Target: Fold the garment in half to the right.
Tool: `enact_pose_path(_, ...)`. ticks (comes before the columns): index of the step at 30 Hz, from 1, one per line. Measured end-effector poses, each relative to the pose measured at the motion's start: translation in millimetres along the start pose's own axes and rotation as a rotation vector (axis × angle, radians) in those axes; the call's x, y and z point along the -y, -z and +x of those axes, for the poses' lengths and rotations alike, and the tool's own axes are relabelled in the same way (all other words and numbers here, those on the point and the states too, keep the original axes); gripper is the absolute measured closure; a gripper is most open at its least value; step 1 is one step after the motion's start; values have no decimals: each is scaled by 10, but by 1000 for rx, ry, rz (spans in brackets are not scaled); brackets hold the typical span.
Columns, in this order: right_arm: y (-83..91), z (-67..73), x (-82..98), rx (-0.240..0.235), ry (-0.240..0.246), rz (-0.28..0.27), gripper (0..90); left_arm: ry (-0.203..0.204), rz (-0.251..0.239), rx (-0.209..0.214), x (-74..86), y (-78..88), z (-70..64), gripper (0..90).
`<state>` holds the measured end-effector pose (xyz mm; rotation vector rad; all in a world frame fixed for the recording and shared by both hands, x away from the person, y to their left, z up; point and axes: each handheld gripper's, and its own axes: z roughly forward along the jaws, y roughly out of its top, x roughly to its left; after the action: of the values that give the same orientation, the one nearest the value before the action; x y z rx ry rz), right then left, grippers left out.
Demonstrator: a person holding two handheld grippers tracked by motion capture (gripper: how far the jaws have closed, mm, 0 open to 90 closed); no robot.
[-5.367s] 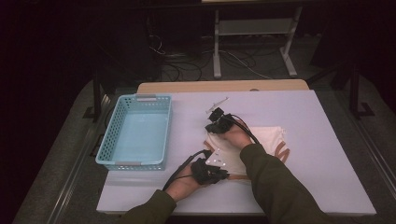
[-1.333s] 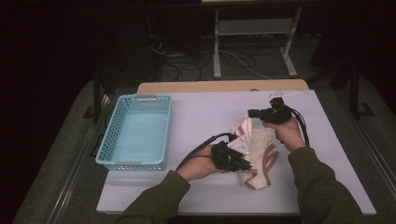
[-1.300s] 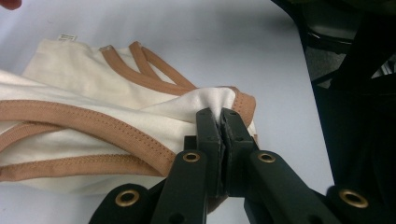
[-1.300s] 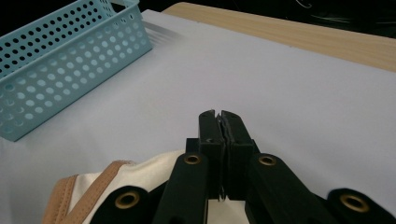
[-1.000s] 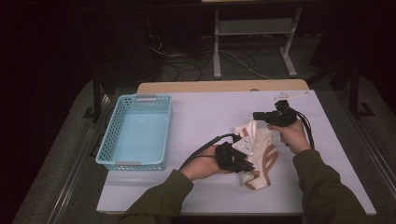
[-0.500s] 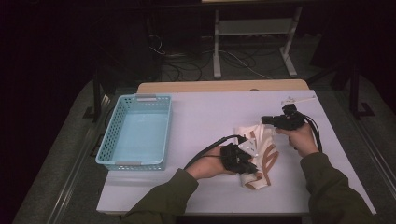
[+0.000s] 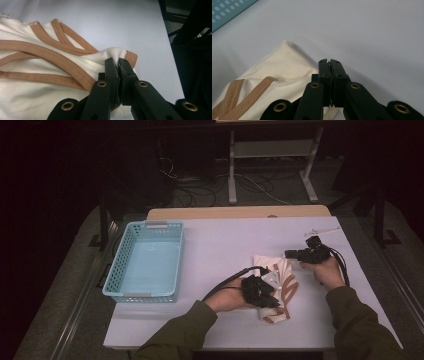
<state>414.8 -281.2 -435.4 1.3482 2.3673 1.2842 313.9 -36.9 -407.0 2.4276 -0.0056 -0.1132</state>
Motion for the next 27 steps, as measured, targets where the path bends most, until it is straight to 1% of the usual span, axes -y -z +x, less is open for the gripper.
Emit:
enact_pose_path(4, -21, -31, 35, 5, -7, 13, 870, 11, 4, 7, 13, -40, 11, 861)
enact_pose_path(7, -47, -51, 62, 12, -12, 29, 864, 10, 5, 8, 24, -68, 16, 845)
enact_pose_path(9, -58, -63, 75, 8, -15, 34, 845, 21, -11, 17, 28, -64, 18, 809)
enact_pose_path(10, -55, -66, 77, 8, -21, 34, 822, 31, -28, 24, 32, -58, 17, 779)
enact_pose_path(12, -42, -67, 76, 12, -28, 29, 733, 45, -41, 26, 34, -37, 11, 708)
enact_pose_path(13, -24, -66, 72, 15, -33, 24, 692, 40, -45, 23, 35, -16, 9, 669)
enact_pose_path(15, 15, -62, 57, 7, -36, 12, 610, 63, -75, 25, 40, 39, 4, 611)
enact_pose_path(17, 50, -28, 35, 8, -37, 6, 553, 80, -98, 25, 49, 94, 6, 556)
enact_pose_path(18, 64, -7, 23, 8, -33, 3, 526, 95, -116, 19, 62, 134, 6, 531)
enact_pose_path(19, 80, 24, 8, 4, -28, 2, 505, 97, -123, 18, 77, 171, 12, 509)
enact_pose_path(21, 101, 72, -10, 12, -15, -4, 493, 116, -139, 6, 109, 224, 6, 474)
enact_pose_path(24, 137, 151, -41, 2, -2, -8, 492, 131, -154, -23, 185, 317, -2, 425)
enact_pose_path(27, 169, 227, -68, -19, 19, -9, 508, 159, -166, -55, 289, 395, -20, 374)
